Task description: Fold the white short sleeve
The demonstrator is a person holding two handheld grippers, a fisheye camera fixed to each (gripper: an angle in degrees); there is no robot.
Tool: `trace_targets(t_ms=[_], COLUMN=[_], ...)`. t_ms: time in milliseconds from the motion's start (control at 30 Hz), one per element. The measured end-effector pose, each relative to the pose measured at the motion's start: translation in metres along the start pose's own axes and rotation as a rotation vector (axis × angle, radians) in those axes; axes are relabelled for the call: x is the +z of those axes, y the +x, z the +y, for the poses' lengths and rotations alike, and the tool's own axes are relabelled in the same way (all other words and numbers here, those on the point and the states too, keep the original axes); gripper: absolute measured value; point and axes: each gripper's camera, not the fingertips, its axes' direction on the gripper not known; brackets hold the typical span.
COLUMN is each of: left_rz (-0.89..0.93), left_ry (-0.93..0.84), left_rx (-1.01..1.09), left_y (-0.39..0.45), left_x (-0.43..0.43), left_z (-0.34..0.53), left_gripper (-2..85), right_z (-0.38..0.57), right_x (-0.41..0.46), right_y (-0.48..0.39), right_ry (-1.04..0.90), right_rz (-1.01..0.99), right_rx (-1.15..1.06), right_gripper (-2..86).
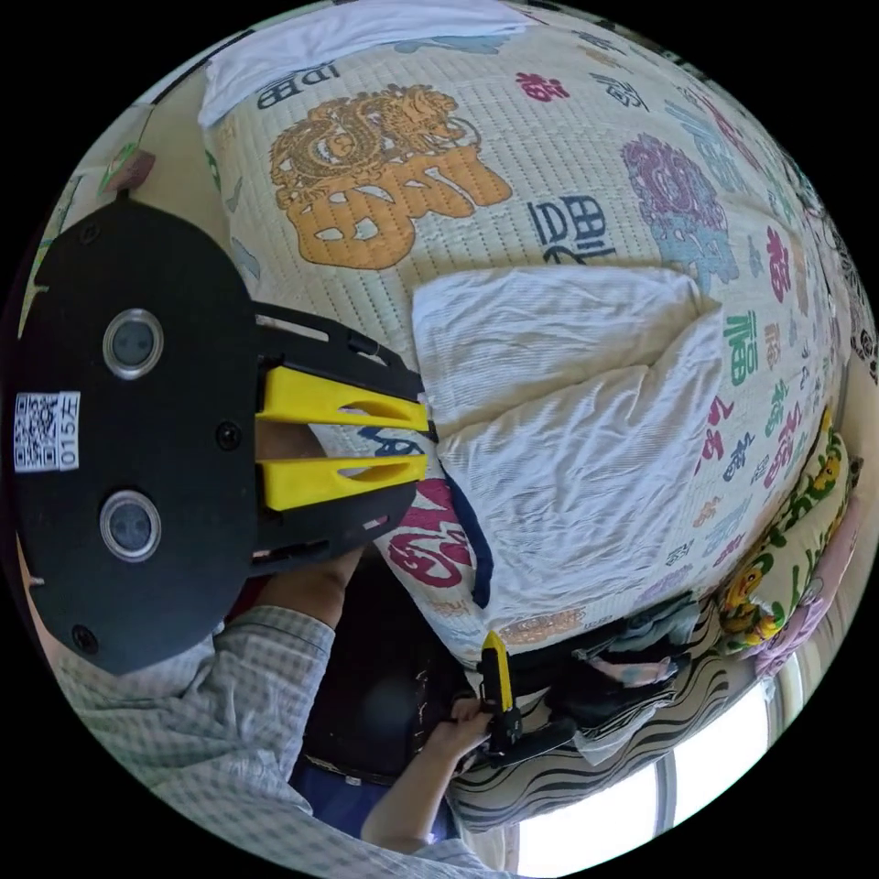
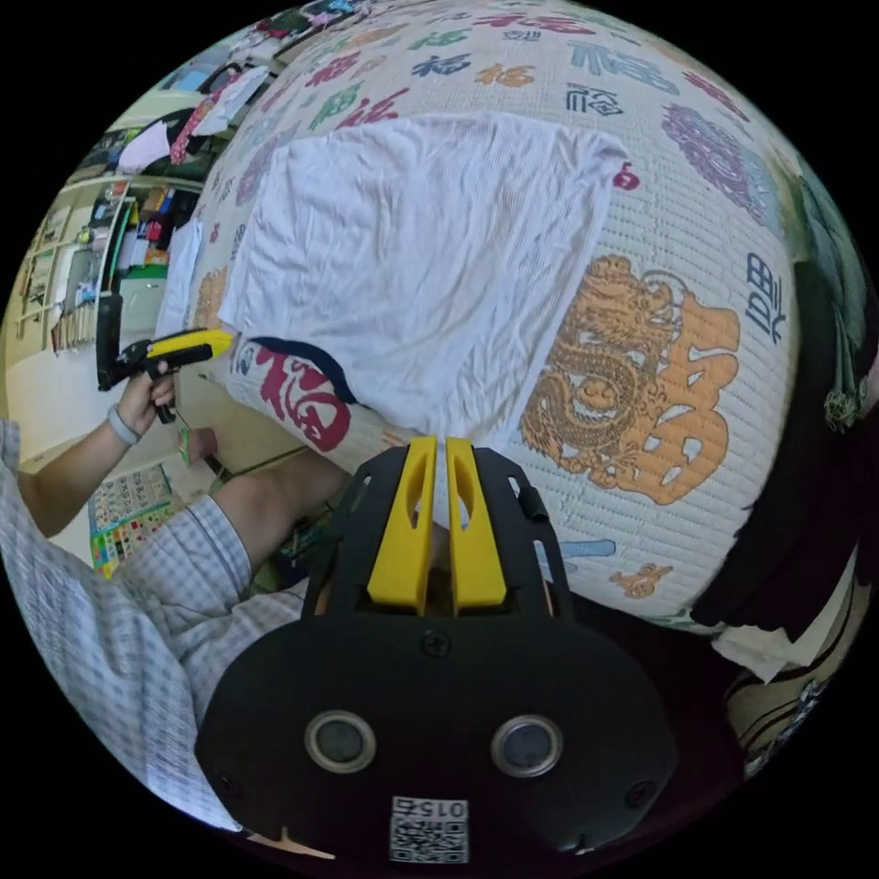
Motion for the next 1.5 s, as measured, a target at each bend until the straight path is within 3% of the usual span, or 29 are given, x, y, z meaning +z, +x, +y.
trace_targets(t_ms=[167, 267, 333, 467, 633, 767, 867, 1067, 1200, 1333, 1500], left_rz=[0.003, -0.103, -0.056, 0.022, 0.115, 0.116, 0.185, 0.108, 0.101, 0.186, 0.102], left_ry=[0.061, -0.13, -0.18, -0.036, 0.185, 0.193, 0.201, 0.262, 0.248, 0.269, 0.313], left_rx=[0.089, 0.018, 0.029, -0.022, -0.244, -0.343, -0.348, -0.376, -0.368, -0.373, -0.343], left_y=[0.0, -0.019, -0.032, -0.066, -0.126, -0.159, -0.172, -0.194, -0.206, -0.222, -0.226], left_x=[-0.002, 0.02, 0.023, -0.017, -0.043, -0.028, -0.02, -0.028, -0.021, -0.02, -0.036], left_z=[-0.01, -0.018, -0.018, -0.022, -0.046, -0.064, -0.065, -0.05, -0.039, -0.017, 0.035], left_gripper=[4.9, 3.7, 3.2, 5.0, 9.9, 10.0, 4.8, 0.5, 1.5, 5.9, 7.9], right_z=[-0.027, -0.037, -0.037, -0.035, -0.063, -0.105, -0.13, -0.139, -0.146, -0.15, -0.164], right_x=[0.014, 0.04, 0.04, 0.004, -0.03, -0.031, -0.023, -0.019, -0.016, -0.03, -0.051], right_y=[-0.014, -0.002, 0.012, 0.065, 0.117, 0.134, 0.135, 0.148, 0.148, 0.146, 0.115], right_ry=[0.047, -0.066, -0.06, 0.141, 0.315, 0.315, 0.261, 0.29, 0.252, 0.227, 0.259], right_rz=[-0.057, -0.051, -0.138, -0.318, -0.313, -0.306, -0.299, -0.322, -0.341, -0.225, -0.17], right_rx=[-0.093, -0.045, 0.015, 0.228, 0.383, 0.409, 0.406, 0.475, 0.466, 0.51, 0.423], right_gripper=[0.5, 0.2, 0.0, 1.6, 6.5, 7.5, 4.9, -0.3, 0.6, 2.4, 2.5])
